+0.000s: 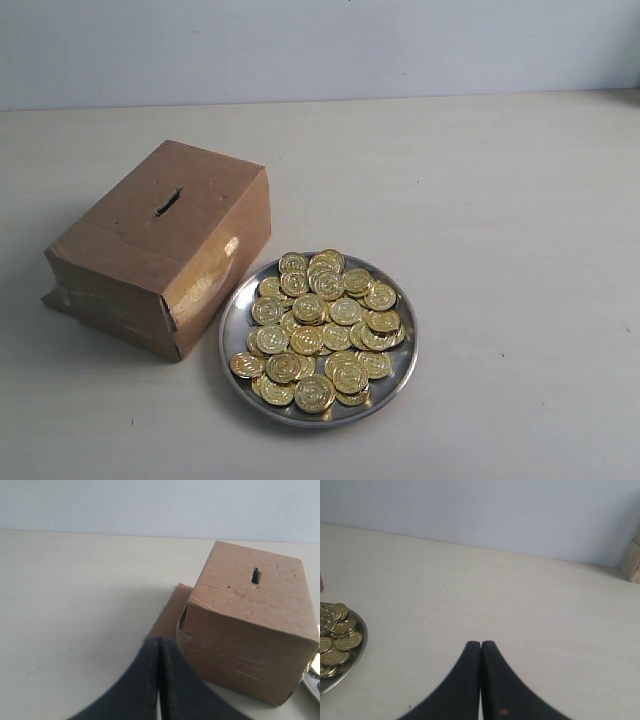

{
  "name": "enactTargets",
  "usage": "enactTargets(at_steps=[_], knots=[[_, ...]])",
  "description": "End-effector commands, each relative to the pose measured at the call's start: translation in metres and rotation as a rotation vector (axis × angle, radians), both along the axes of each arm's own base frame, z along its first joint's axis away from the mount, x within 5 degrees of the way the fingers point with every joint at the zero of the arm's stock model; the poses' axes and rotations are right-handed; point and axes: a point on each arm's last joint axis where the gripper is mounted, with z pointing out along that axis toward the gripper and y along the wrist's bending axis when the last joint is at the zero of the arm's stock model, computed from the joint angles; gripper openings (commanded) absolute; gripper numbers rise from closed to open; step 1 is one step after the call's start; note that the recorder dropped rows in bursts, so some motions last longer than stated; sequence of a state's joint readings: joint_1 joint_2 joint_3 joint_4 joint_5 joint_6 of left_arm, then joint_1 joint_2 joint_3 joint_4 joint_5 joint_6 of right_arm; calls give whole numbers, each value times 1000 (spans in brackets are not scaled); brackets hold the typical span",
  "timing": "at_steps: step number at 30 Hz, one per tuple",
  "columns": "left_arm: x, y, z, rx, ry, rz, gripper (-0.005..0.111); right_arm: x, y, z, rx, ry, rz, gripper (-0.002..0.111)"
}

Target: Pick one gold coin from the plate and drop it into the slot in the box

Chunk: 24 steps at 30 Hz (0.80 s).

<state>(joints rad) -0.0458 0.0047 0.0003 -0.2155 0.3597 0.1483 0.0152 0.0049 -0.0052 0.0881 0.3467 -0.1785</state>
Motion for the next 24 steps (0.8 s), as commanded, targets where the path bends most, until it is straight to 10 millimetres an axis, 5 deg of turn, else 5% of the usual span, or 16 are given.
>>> enactTargets(at_steps=[1,24], knots=[[0,1,1,17,-17,3,0,0,-1,-1,-10,-4,-5,0],[0,2,1,44,-18,7,0,0,-1,-1,-10,-4,-5,0]])
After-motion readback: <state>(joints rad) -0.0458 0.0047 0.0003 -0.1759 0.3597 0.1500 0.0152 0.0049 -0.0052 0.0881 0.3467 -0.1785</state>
